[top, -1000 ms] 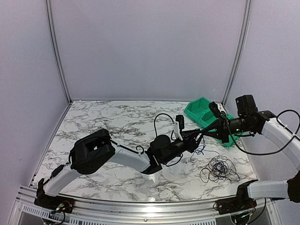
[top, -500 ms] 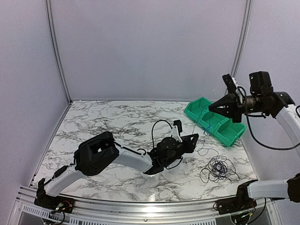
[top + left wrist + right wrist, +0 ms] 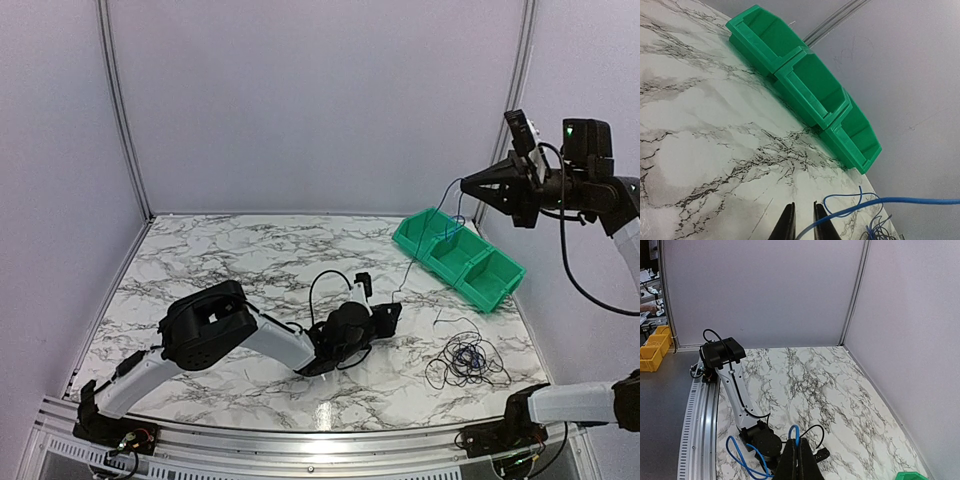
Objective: Untangle the cables
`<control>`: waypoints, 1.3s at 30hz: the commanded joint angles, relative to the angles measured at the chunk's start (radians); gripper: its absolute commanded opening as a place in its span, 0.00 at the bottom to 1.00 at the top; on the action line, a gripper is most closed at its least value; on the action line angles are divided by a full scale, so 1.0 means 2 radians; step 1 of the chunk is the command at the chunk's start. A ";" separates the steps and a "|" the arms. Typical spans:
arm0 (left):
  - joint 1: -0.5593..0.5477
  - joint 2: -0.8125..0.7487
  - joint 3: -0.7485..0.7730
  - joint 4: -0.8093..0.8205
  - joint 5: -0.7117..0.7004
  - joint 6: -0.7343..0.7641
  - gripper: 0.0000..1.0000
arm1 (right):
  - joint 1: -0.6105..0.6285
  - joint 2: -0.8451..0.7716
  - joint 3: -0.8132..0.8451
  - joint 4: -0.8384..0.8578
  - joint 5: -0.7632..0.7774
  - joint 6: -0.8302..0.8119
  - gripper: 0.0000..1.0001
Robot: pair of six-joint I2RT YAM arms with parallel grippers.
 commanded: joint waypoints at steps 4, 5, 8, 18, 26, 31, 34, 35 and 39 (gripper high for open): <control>0.003 -0.028 -0.043 0.000 0.003 0.011 0.15 | -0.020 0.021 0.100 0.025 -0.007 0.035 0.00; 0.004 -0.026 -0.048 0.004 0.004 0.006 0.15 | -0.027 0.027 0.120 0.025 -0.013 0.037 0.00; 0.007 -0.032 -0.066 0.017 0.007 0.002 0.15 | -0.036 0.046 0.164 0.026 -0.005 0.038 0.00; 0.012 -0.105 -0.171 0.073 0.000 0.058 0.26 | -0.041 0.066 0.080 0.154 0.052 0.108 0.00; -0.005 -0.286 -0.336 0.164 0.050 0.224 0.45 | -0.016 0.064 -0.095 0.246 0.128 0.144 0.00; -0.030 -0.394 -0.401 0.104 0.080 0.320 0.58 | 0.033 0.086 -0.169 0.281 0.149 0.152 0.00; -0.032 -0.431 -0.430 0.092 0.099 0.325 0.64 | 0.064 0.106 -0.172 0.278 0.155 0.141 0.00; -0.031 -0.439 -0.433 0.082 0.113 0.328 0.64 | 0.075 0.111 -0.172 0.278 0.155 0.137 0.00; -0.032 -0.450 -0.427 0.033 0.127 0.330 0.67 | 0.113 0.130 -0.166 0.271 0.164 0.124 0.00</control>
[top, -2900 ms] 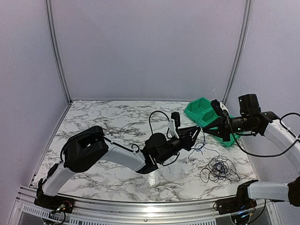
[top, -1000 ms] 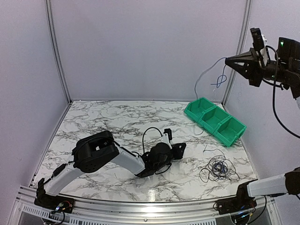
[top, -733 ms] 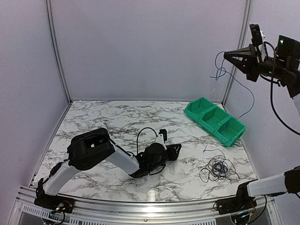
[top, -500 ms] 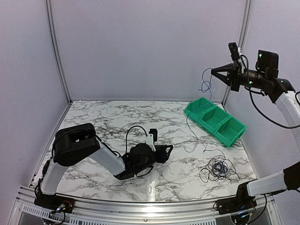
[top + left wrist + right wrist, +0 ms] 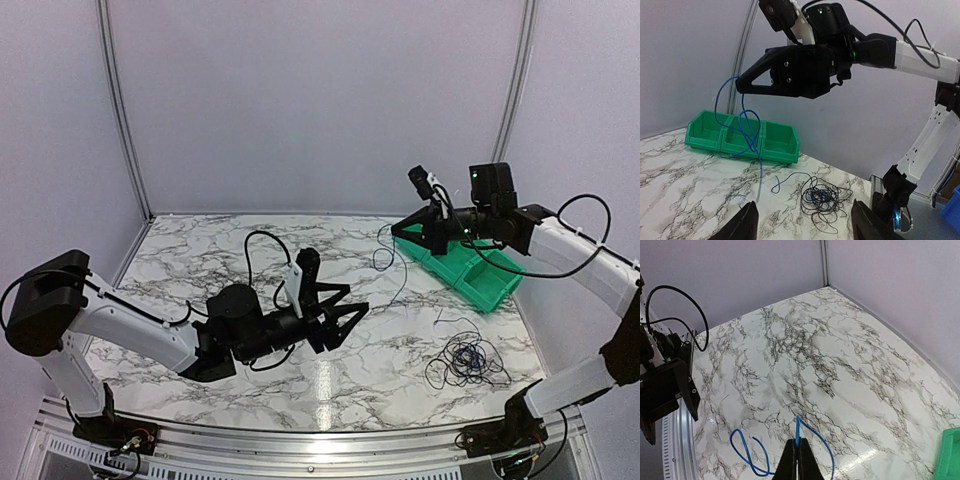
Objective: Untangle the cables
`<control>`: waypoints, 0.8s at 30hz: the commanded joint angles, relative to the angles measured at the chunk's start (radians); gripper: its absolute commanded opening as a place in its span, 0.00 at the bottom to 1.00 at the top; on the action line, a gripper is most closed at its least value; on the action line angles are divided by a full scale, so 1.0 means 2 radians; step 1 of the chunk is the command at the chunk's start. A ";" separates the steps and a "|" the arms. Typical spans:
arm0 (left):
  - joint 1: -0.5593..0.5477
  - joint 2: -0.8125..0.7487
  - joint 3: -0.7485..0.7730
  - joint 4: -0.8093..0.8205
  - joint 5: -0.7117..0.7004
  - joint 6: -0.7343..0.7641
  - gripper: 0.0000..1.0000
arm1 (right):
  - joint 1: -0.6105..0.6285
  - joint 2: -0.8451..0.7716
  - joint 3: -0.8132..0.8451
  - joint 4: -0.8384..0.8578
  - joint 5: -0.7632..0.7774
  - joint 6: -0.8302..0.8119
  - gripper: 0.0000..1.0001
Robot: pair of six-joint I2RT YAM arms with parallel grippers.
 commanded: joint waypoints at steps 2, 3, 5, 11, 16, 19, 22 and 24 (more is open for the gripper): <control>0.002 -0.007 0.000 -0.067 0.004 0.025 0.67 | 0.048 0.015 0.020 0.014 0.022 -0.017 0.00; 0.002 -0.006 0.003 -0.071 -0.016 0.023 0.66 | 0.053 0.018 0.021 0.014 0.024 -0.016 0.00; 0.002 -0.003 0.009 -0.076 -0.053 0.019 0.64 | 0.063 0.023 0.021 0.014 0.027 -0.014 0.00; 0.002 0.010 0.026 -0.076 -0.095 0.004 0.59 | 0.099 0.033 0.019 0.011 0.054 -0.016 0.00; 0.002 0.021 0.037 -0.078 -0.141 -0.021 0.48 | 0.111 0.039 0.023 0.008 0.056 -0.016 0.00; 0.004 0.026 0.044 -0.083 -0.171 -0.038 0.42 | 0.117 0.039 0.023 0.008 0.052 -0.016 0.00; 0.006 0.031 0.055 -0.098 -0.185 -0.048 0.39 | 0.119 0.038 0.021 0.007 0.044 -0.016 0.00; 0.007 0.036 0.065 -0.110 -0.191 -0.054 0.38 | 0.120 0.036 0.021 0.008 0.037 -0.016 0.00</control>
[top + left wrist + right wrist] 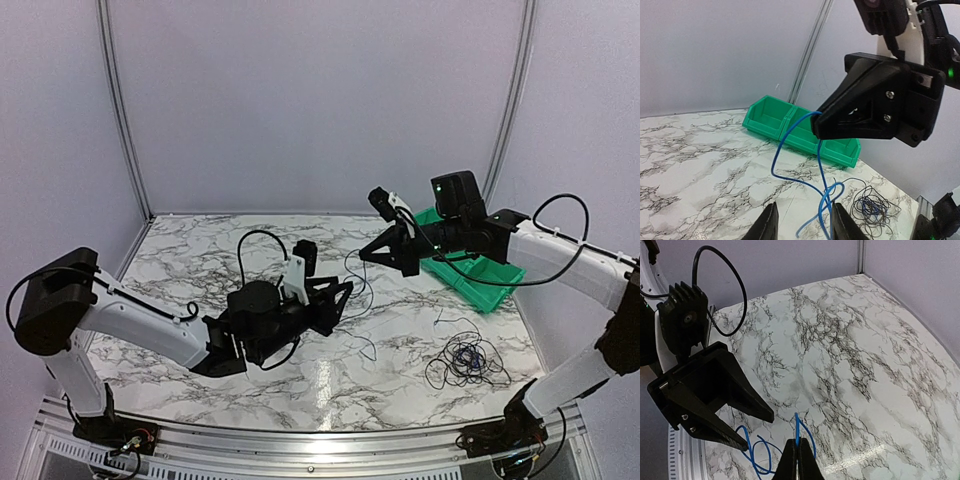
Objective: Untangle the cables
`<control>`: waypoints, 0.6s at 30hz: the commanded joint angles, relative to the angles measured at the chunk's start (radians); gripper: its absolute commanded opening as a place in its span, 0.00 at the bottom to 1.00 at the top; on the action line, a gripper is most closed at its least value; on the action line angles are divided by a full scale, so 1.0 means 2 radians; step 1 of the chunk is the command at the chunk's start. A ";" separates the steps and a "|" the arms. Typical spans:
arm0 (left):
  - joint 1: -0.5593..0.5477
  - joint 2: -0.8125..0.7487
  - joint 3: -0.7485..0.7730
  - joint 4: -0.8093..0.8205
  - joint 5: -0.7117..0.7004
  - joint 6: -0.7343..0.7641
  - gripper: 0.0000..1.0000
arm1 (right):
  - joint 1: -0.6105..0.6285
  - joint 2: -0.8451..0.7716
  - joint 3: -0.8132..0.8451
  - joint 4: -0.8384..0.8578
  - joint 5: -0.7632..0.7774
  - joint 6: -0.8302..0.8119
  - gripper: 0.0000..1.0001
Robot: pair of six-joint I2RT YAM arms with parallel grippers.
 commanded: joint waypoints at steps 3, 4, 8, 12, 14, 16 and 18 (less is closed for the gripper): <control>0.008 0.028 0.052 -0.057 -0.042 -0.030 0.38 | 0.010 -0.003 0.016 0.003 -0.030 -0.009 0.00; 0.010 0.034 0.060 -0.064 -0.050 -0.035 0.37 | 0.011 -0.004 0.015 0.002 -0.038 -0.012 0.00; 0.017 0.055 0.072 -0.075 -0.120 -0.073 0.37 | 0.020 -0.009 0.019 -0.017 -0.078 -0.025 0.00; 0.035 0.075 0.056 -0.076 -0.204 -0.105 0.38 | 0.019 -0.025 0.042 -0.043 -0.113 -0.029 0.00; 0.054 0.076 0.033 -0.076 -0.206 -0.136 0.38 | 0.017 -0.035 0.063 -0.059 -0.113 -0.033 0.00; 0.069 0.077 0.010 -0.076 -0.196 -0.164 0.38 | 0.010 -0.039 0.089 -0.074 -0.109 -0.037 0.00; 0.077 0.078 -0.010 -0.076 -0.187 -0.182 0.38 | -0.001 -0.040 0.119 -0.083 -0.109 -0.041 0.00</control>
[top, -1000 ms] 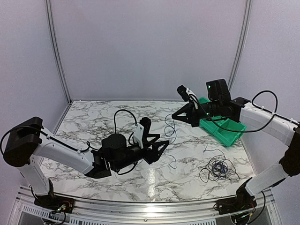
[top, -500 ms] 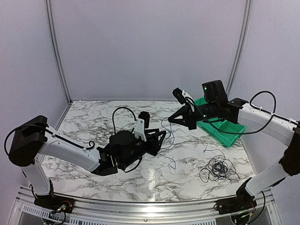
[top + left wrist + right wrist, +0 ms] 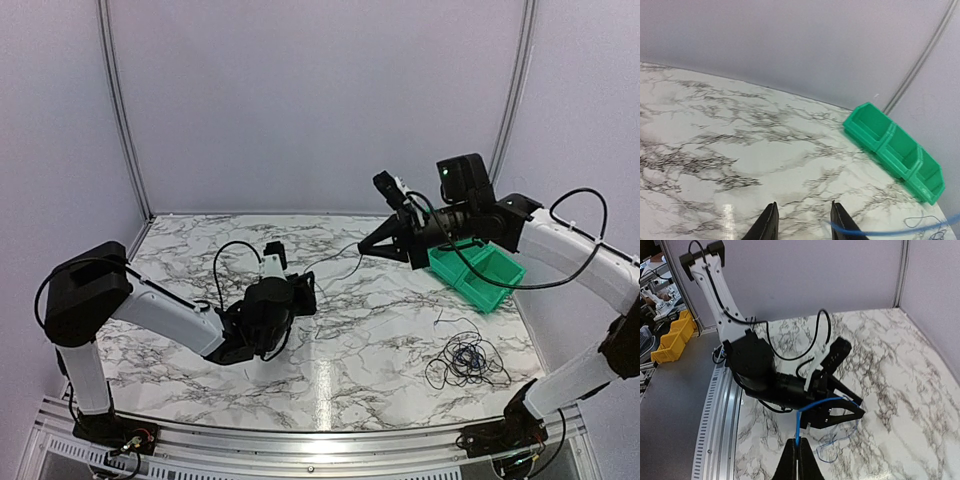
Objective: Untangle the cables
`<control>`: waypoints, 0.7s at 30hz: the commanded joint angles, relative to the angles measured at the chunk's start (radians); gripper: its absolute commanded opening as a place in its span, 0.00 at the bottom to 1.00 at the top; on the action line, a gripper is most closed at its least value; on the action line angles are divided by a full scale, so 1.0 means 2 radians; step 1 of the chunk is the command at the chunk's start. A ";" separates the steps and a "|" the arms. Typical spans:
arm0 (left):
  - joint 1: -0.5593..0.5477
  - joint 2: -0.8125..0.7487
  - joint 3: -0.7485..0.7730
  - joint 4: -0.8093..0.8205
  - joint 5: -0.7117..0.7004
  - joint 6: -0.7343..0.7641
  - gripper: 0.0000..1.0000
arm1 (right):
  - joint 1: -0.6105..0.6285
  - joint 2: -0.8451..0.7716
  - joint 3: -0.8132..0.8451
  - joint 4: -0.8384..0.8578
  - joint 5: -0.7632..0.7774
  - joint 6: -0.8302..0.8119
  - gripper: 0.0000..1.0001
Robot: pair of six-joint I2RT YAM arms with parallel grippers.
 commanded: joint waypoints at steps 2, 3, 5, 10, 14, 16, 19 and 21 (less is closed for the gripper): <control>0.024 0.011 -0.051 -0.014 -0.022 -0.066 0.38 | -0.024 -0.025 0.088 -0.025 -0.017 -0.014 0.00; 0.024 0.011 -0.056 -0.014 -0.019 -0.069 0.38 | -0.032 -0.023 0.096 -0.023 -0.014 -0.013 0.00; 0.024 0.008 -0.067 -0.015 -0.013 -0.074 0.39 | -0.049 -0.018 0.110 -0.019 -0.011 -0.010 0.00; 0.024 0.001 -0.083 -0.014 0.007 -0.072 0.43 | -0.078 -0.007 0.136 0.003 0.016 0.001 0.00; 0.022 -0.016 -0.086 -0.014 0.050 -0.043 0.50 | -0.096 0.011 0.145 0.021 0.066 0.012 0.00; 0.018 -0.033 -0.088 -0.013 0.071 -0.016 0.59 | -0.110 0.021 0.143 0.032 0.076 0.020 0.00; 0.005 -0.071 -0.094 -0.014 0.086 0.039 0.94 | -0.128 0.033 0.135 0.049 0.093 0.027 0.00; 0.000 -0.101 -0.106 -0.015 0.095 0.048 0.99 | -0.136 0.036 0.127 0.062 0.107 0.029 0.00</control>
